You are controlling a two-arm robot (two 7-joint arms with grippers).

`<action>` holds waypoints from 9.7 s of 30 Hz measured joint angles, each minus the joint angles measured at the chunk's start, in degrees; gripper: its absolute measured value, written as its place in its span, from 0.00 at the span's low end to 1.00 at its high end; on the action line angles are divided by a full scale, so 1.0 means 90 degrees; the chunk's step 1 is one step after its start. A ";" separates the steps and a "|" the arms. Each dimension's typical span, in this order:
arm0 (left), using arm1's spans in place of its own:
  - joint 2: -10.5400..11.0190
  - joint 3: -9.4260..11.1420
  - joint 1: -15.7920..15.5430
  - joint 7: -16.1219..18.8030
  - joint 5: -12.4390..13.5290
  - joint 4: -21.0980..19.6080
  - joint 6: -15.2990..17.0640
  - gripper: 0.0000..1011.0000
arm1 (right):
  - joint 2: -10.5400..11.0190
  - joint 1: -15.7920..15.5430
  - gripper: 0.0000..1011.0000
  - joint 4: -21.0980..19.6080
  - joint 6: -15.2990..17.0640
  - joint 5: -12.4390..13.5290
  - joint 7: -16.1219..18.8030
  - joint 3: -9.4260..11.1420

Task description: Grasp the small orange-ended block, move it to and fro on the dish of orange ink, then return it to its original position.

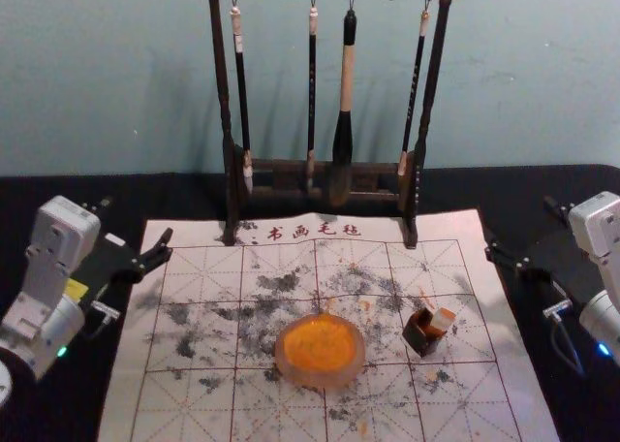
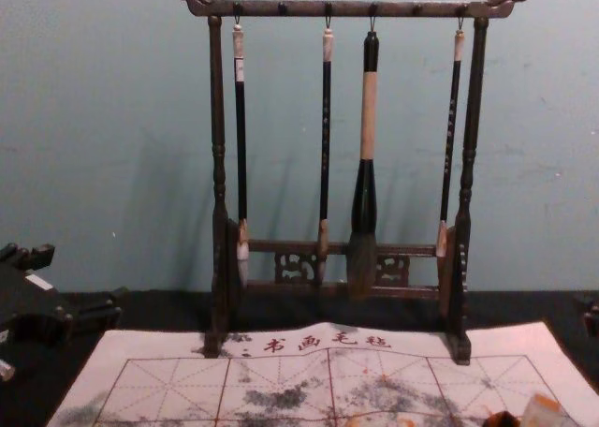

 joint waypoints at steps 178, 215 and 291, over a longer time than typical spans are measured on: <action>0.0000 0.0000 0.0000 0.0000 0.0000 0.0000 0.0000 0.99 | -0.0149 -0.0352 0.64 0.0380 -0.0102 0.1087 0.4260 0.0504; 0.0000 0.0000 0.0000 0.0000 0.0000 0.0000 0.0000 0.99 | -0.0148 -0.0352 0.11 0.0380 -0.0103 0.1086 0.4266 0.0500; 0.0000 0.0000 0.0000 0.0000 0.0000 0.0000 0.0000 0.99 | -0.0577 0.1051 0.11 0.0222 0.0273 0.0536 0.4698 -0.0601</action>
